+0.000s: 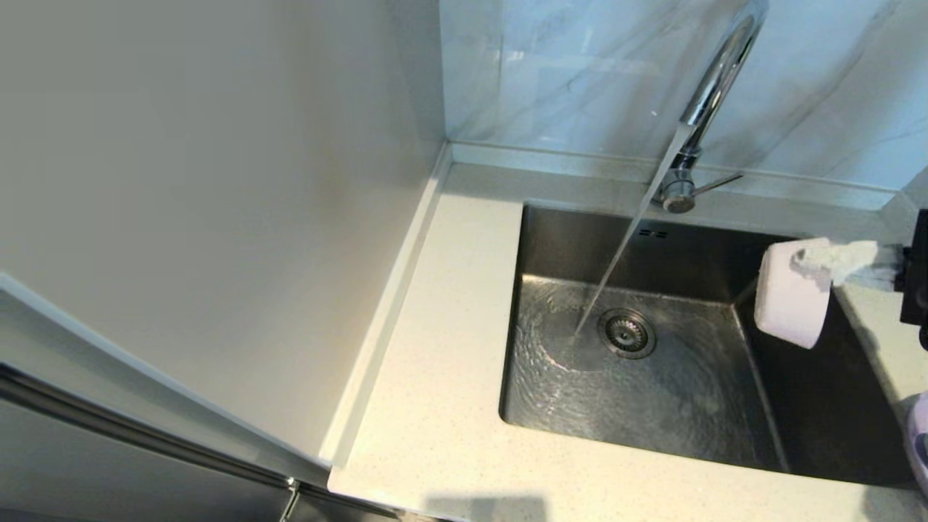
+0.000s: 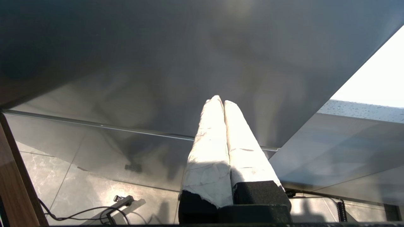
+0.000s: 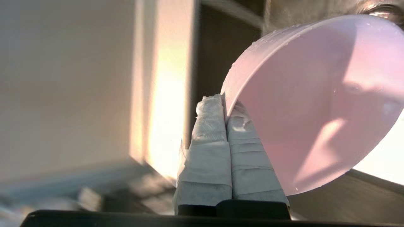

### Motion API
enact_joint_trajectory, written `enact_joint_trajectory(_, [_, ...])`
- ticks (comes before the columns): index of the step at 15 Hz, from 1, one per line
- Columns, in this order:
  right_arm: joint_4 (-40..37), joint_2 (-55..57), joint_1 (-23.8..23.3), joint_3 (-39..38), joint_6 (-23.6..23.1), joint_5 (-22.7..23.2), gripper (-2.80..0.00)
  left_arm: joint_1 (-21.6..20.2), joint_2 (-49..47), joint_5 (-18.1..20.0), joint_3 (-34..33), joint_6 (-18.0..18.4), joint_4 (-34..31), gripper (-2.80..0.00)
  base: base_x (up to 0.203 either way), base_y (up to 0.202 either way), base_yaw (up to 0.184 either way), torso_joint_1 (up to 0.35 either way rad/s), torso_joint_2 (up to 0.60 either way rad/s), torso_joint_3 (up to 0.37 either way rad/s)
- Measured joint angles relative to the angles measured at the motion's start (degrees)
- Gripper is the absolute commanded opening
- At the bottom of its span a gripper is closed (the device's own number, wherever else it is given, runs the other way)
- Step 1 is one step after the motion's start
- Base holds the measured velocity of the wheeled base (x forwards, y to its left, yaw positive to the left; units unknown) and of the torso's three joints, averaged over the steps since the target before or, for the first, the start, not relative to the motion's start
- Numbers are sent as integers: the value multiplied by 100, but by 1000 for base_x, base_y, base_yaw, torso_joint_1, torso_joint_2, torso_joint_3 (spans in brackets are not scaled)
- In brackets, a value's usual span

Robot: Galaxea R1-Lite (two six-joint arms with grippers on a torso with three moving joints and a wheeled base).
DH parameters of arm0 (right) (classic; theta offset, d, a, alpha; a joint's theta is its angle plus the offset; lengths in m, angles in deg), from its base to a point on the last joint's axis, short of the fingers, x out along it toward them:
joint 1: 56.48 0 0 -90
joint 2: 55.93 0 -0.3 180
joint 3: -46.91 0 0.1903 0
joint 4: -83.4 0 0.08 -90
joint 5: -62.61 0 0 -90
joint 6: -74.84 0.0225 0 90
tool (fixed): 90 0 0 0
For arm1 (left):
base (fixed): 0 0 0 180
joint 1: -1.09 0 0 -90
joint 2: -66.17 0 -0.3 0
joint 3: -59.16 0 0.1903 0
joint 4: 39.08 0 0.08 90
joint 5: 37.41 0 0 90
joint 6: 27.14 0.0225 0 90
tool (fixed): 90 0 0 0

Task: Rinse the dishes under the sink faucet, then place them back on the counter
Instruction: Place the bowl on the table

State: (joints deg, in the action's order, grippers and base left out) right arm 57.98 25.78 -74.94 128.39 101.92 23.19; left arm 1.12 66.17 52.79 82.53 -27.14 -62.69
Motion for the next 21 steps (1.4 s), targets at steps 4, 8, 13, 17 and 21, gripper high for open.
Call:
enact_joint_trajectory(4, [-1032,-720,-11,-635,-3164,-444,-280,-2,0,-2,0,0,-2,-280,0,0,0,0,0,0])
enact_joint_trajectory(8, [-1272,-1062,217,-426,-4587,-401,-280,-2,0,1,0,0,-1,-280,0,0,0,0,0,0])
enact_joint_trajectory(13, [-1269,-1062,383,1256,-627,-335,-280,0,0,-2,0,0,0,-280,0,0,0,0,0,0])
enact_joint_trajectory(17, [-1175,-594,405,2924,4539,-234,-280,0,0,-2,0,0,-1,-280,0,0,0,0,0,0])
enact_joint_trajectory(21, [-771,-245,407,2557,8013,-148,-280,-2,0,1,0,0,-2,-280,0,0,0,0,0,0])
